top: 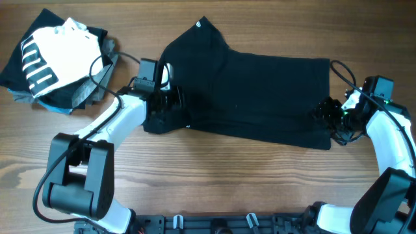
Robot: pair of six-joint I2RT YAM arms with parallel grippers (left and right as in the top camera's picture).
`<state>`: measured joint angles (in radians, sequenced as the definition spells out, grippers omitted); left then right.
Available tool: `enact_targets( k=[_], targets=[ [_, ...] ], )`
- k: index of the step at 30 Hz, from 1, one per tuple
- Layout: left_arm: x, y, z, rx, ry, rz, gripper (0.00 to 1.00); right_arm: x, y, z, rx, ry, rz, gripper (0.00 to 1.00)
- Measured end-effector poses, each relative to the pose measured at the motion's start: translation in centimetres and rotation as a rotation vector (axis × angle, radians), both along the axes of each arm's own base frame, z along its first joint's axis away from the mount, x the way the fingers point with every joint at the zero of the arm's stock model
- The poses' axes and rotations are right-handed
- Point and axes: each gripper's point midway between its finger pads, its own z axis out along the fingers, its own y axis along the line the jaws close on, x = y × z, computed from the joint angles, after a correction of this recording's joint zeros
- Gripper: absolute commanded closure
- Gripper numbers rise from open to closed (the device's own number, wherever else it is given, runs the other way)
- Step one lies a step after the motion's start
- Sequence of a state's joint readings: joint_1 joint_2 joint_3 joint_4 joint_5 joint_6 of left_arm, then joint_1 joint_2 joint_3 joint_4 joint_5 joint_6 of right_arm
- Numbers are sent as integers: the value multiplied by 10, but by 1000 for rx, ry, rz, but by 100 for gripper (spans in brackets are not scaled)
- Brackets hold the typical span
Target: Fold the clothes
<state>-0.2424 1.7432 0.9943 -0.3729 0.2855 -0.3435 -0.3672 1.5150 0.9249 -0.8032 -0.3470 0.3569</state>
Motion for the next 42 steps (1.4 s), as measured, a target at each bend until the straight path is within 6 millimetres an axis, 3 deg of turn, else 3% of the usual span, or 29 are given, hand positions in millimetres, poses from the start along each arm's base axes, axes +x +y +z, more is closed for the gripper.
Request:
enact_targets(
  k=[5, 12, 15, 17, 19, 20, 26, 31, 34, 36, 37, 38, 42],
  targets=[
    [-32, -2, -11, 10, 135, -24, 45, 1, 0, 0, -1, -4, 0, 17],
    [-46, -52, -6, -9, 92, -174, 42, 1, 0, 0, -1, -3, 0, 17],
    [-50, -61, -10, 33, 75, -204, 55, 1, 0, 0, -1, -3, 0, 17],
    [-51, -64, -17, 60, 69, -220, 78, 1, 0, 0, -1, -3, 0, 17],
    [-45, -63, -28, 86, 61, -215, 93, 1, 0, 0, -1, -3, 0, 17],
    [-44, -63, -30, 86, 60, -210, 96, 1, 0, 0, -1, -3, 0, 17],
    [-25, -65, -21, 95, -7, -200, 96, 1, 0, 0, -1, -3, 0, 17],
    [23, -73, 13, 107, -191, -149, 96, 1, 0, 0, -1, -4, 0, 16],
    [36, -74, 22, 109, -252, -128, 96, 1, 0, 0, -1, -4, 0, 16],
    [40, -74, 25, 107, -272, -122, 84, 1, 0, 0, -1, -4, 0, 17],
    [41, -74, 25, 107, -276, -122, 60, 1, 0, 0, -1, -3, 0, 16],
    [40, -74, 25, 109, -270, -122, 48, 1, 0, 0, -2, -4, 0, 16],
    [17, -62, 8, 158, -152, -136, 32, 1, 0, 0, -2, -4, 0, 16]
  ],
)
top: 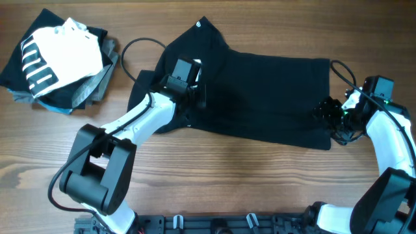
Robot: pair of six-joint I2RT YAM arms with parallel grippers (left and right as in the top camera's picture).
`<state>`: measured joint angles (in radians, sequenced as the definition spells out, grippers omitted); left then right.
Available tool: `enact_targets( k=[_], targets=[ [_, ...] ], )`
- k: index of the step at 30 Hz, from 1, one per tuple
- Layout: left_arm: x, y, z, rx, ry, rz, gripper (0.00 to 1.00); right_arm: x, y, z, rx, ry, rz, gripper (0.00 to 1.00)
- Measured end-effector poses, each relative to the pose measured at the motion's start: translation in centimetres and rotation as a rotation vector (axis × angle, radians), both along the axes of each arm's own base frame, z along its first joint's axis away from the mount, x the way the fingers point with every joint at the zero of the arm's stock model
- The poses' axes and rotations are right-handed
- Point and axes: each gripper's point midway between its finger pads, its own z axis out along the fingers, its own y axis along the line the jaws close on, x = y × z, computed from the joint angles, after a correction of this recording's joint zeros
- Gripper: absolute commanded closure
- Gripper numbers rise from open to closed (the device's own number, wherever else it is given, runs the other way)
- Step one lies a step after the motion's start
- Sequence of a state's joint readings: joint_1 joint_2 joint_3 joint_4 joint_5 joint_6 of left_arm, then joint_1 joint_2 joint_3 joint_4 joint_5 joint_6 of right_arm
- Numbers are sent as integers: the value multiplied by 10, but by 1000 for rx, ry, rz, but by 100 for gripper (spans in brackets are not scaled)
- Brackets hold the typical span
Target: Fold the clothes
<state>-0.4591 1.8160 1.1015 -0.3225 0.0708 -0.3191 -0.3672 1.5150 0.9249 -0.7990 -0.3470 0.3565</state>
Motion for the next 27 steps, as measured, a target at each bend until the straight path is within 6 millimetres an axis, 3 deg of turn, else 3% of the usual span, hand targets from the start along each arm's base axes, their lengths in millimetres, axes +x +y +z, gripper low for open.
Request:
enact_targets(
  k=[4, 9, 10, 12, 13, 16, 22, 27],
  targets=[
    [-15, 8, -9, 37, 68, 2, 30, 0, 0, 0, -1, -2, 0, 16],
    [-17, 9, -10, 42, 79, 2, 40, 2, -1, 0, -4, -10, 0, 16],
    [-17, 9, -11, 43, 80, 2, 51, 2, -1, 0, -4, -10, 0, 16],
    [-16, 8, -18, 43, 87, 4, 86, 2, -1, 0, -4, -10, 0, 16],
    [-14, 7, -22, 43, 88, 0, 94, 2, -1, 0, -4, -10, 0, 16],
    [-3, 1, -25, 22, 49, 0, 96, 2, -1, 0, -4, -11, 0, 16],
    [34, -13, 0, -62, -119, 8, 96, 4, -2, 1, -7, -17, 0, 16],
    [47, -4, 7, -80, -160, 35, 96, 7, -3, 2, -13, -32, 0, 16]
  ],
)
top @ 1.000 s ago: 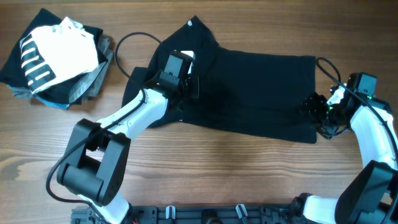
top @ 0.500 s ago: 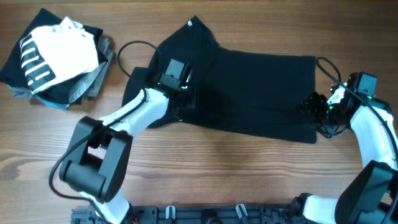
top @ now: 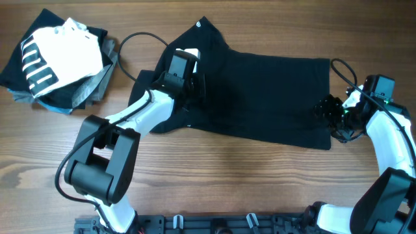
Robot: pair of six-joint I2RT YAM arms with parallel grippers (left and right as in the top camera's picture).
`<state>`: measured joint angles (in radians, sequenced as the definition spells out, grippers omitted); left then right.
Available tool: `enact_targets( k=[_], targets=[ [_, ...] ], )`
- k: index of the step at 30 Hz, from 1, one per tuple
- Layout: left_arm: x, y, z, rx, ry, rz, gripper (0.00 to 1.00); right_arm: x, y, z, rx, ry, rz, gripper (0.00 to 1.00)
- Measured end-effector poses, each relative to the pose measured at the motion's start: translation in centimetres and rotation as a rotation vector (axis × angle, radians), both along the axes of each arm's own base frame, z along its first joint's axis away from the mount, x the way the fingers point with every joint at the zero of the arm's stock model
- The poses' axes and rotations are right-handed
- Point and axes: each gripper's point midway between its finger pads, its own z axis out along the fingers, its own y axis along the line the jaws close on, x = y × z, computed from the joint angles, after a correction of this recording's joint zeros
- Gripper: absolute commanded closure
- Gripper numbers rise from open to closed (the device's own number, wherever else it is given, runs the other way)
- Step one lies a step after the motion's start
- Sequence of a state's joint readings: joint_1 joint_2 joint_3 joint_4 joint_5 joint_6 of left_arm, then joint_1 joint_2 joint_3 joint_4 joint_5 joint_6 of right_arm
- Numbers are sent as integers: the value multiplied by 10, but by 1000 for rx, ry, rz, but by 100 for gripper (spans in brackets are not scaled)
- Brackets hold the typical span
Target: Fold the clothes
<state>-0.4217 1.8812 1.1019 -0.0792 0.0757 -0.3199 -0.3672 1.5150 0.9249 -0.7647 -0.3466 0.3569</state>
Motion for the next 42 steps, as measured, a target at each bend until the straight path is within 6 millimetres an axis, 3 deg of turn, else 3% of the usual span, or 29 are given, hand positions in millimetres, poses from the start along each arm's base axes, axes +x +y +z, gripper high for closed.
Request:
enact_targets(
  k=[2, 4, 9, 12, 15, 18, 19, 22, 25, 29, 31, 33, 34, 38, 40, 41, 42],
  targets=[
    [-5, 3, -5, 12, 30, 1, 75, 1, 0, 0, -1, -3, 0, 16],
    [-19, 4, -14, 15, 102, -14, 44, 1, 0, 0, -1, -3, 0, 16],
    [-56, -3, -27, -23, 272, -83, 34, 3, -1, 1, -5, -14, 0, 15],
    [-67, -2, -29, -22, 314, -98, 33, 4, -2, 1, -7, -19, 0, 15],
    [-67, -2, -29, -20, 315, -102, 43, 6, -2, 1, -9, -25, 0, 15],
    [-61, -3, -28, -15, 282, -104, 88, 6, -2, 1, -10, -25, 0, 15],
    [-58, -4, -28, -15, 274, -102, 96, 6, -2, 1, -9, -25, 0, 15],
    [-53, -15, -32, -20, 238, -128, 96, 6, -2, 1, -10, -26, 0, 15],
    [-38, -26, -22, -50, 153, -141, 96, 6, -2, 2, -10, -27, 0, 15],
    [-1, -25, 1, -68, -18, -95, 94, 6, -2, 2, -10, -28, 0, 15],
    [11, -21, 10, -75, -74, -71, 68, 6, -2, 2, -11, -28, 0, 15],
    [15, -19, 12, -73, -86, -60, 60, 7, -2, 2, -11, -29, 0, 15],
    [14, -19, 11, -69, -82, -61, 61, 7, -3, 2, -11, -30, 0, 15],
    [-10, -6, -11, -8, 55, -57, 92, 7, -3, 2, -11, -30, 0, 15],
    [-28, 6, -17, 21, 145, -44, 96, 7, -3, 2, -12, -32, 0, 15],
    [-46, 21, -8, 44, 201, -29, 96, 7, -3, 2, -12, -31, 0, 15],
    [-49, 26, 3, 43, 202, -21, 96, 7, -3, 2, -11, -31, 0, 15]
  ],
)
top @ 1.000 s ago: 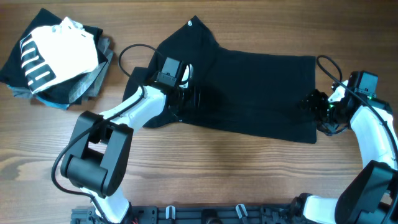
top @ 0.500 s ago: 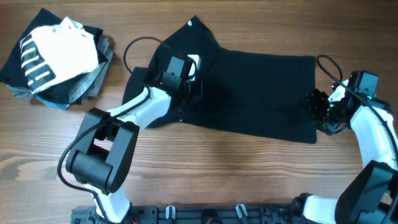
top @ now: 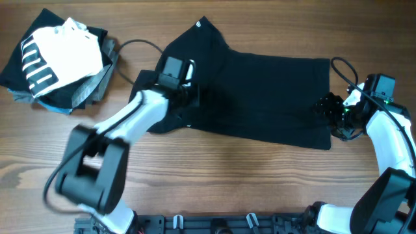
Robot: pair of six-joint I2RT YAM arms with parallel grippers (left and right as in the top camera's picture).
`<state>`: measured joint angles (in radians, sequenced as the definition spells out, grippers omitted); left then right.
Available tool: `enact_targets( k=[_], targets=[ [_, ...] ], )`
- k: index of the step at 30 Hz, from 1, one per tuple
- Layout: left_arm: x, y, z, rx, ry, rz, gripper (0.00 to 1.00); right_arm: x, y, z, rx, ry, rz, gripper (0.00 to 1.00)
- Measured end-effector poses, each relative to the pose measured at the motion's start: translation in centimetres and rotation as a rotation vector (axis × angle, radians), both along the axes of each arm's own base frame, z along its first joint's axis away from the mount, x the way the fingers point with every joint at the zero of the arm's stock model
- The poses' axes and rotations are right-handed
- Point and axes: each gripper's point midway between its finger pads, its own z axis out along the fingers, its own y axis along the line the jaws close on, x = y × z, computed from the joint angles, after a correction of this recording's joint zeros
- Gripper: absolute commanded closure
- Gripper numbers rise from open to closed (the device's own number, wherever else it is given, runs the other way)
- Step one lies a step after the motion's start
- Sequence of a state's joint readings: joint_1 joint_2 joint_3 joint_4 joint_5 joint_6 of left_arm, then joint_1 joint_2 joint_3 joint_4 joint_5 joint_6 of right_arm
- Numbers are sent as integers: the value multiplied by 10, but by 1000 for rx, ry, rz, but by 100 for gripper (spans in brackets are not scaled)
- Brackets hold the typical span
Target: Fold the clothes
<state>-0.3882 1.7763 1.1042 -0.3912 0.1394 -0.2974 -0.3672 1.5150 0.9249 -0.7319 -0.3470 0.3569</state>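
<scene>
A black garment (top: 260, 91) lies spread flat across the middle of the table, with a sleeve or corner pointing to the far side at the upper left. My left gripper (top: 190, 94) is over the garment's left part; its dark fingers blend into the cloth and the arm is blurred. My right gripper (top: 325, 105) is at the garment's right edge, with its fingers on or just over the hem. The overhead view does not show how either pair of jaws stands.
A pile of other clothes (top: 58, 58), white with black print on top of grey and dark pieces, sits at the far left. Cables loop from both arms over the wooden table (top: 214, 175). The arm bases stand at the near edge.
My left gripper has shifted a little to the left and toward the near side over the garment, and its arm now shows motion blur. The right gripper and the garment look unchanged.
My left gripper was first at the garment's left edge. It then stood further in over the left part of the cloth, then slightly farther back, and now sits a bit left again. The right gripper stayed at the right hem throughout. The garment's outline has hardly changed.
</scene>
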Motion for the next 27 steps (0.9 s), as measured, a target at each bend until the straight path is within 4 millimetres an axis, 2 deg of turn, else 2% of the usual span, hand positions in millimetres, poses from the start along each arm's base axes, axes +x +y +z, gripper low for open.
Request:
enact_targets(
  k=[3, 5, 7, 9, 10, 11, 12, 15, 17, 20, 23, 25, 26, 27],
  targets=[
    [-15, 12, 33, 0, -3, 15, 96, 1, -1, 0, -2, -5, 0, 15],
    [-16, 13, 32, 2, 0, 14, 96, 2, -1, 0, -3, -7, 0, 15],
    [-14, 13, 16, 15, 8, 18, 96, 2, -1, 0, -3, -7, 0, 15],
    [-10, 13, -10, 28, 28, 20, 96, 2, -1, 1, -3, -8, 0, 15],
    [-10, 14, -34, 45, 60, 22, 96, 2, -1, 0, -3, -7, 0, 15],
    [-9, 13, -42, 47, 61, 22, 96, 2, -1, 0, -3, -8, 0, 15],
    [-5, 12, -48, 43, 52, 22, 96, 2, -1, 0, -3, -7, 0, 15],
    [20, 2, -47, 5, -47, 25, 95, 2, -1, 1, -4, -11, 0, 15],
    [36, -1, -49, -8, -106, 33, 89, 3, -1, 1, -5, -11, 0, 15],
    [70, 0, -32, -43, -259, 73, 85, 3, -1, 1, -5, -11, 0, 15],
    [83, 11, -23, -44, -290, 112, 84, 3, -1, 1, -5, -11, 0, 15],
    [80, 25, -28, -14, -225, 140, 76, 2, -1, 1, -4, -11, 0, 15],
    [76, 34, -31, 4, -177, 158, 58, 2, -1, 1, -4, -11, 0, 14],
    [70, 47, -28, 23, -129, 179, 49, 2, -1, 1, -4, -10, 0, 14]
  ],
)
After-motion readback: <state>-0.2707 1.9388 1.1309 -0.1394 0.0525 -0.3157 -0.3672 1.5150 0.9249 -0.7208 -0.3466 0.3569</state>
